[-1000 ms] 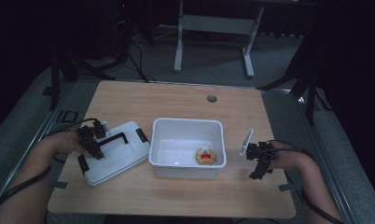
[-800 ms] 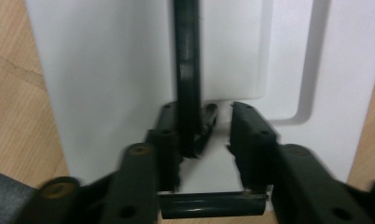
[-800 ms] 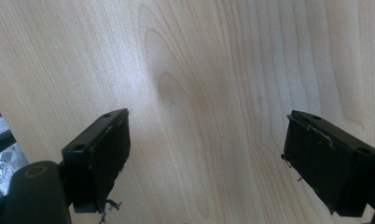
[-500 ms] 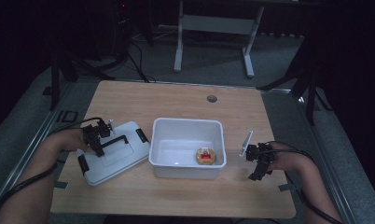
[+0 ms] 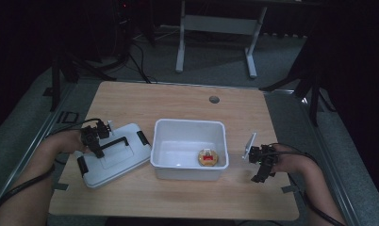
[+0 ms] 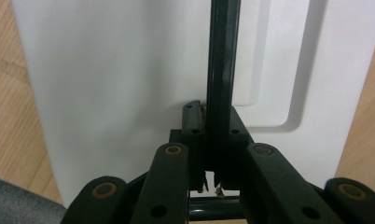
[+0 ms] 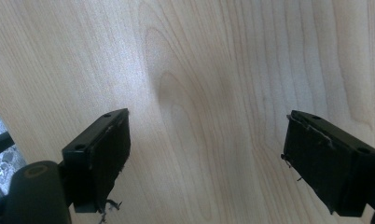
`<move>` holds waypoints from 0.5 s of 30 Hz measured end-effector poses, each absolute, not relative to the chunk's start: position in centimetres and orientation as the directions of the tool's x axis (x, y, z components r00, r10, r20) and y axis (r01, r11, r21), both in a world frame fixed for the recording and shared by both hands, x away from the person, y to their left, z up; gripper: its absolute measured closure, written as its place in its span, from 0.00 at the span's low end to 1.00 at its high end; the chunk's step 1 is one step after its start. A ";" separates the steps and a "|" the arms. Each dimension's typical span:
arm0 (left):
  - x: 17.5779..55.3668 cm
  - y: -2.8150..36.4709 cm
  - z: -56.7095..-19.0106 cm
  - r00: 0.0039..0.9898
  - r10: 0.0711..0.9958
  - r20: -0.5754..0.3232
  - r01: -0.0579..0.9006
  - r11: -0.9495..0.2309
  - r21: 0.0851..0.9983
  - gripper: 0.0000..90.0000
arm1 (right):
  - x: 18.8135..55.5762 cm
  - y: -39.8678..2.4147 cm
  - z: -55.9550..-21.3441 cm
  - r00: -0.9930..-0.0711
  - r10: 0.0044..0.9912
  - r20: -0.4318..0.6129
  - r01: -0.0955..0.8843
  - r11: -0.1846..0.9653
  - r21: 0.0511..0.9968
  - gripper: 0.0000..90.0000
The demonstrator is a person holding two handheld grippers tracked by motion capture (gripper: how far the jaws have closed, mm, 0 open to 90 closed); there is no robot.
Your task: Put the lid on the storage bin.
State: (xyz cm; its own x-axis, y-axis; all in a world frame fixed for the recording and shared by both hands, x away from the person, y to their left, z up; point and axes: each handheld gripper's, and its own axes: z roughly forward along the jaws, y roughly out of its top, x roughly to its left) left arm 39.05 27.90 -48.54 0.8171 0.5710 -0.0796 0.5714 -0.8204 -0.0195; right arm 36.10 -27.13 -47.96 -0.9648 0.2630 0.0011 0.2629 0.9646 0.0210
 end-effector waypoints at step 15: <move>37.0 29.3 -44.6 0.845 0.526 -0.097 0.531 -0.847 0.024 0.93 | 36.2 -26.4 -47.6 -0.967 0.254 -0.012 0.253 0.967 0.025 0.16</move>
State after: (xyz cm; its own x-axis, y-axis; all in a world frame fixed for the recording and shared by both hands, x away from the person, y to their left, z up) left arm 37.02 29.31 -44.55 0.8448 0.5262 -0.0970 0.5305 -0.8473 0.0239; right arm 36.24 -26.45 -47.62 -0.9672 0.2536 -0.0116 0.2533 0.9671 0.0252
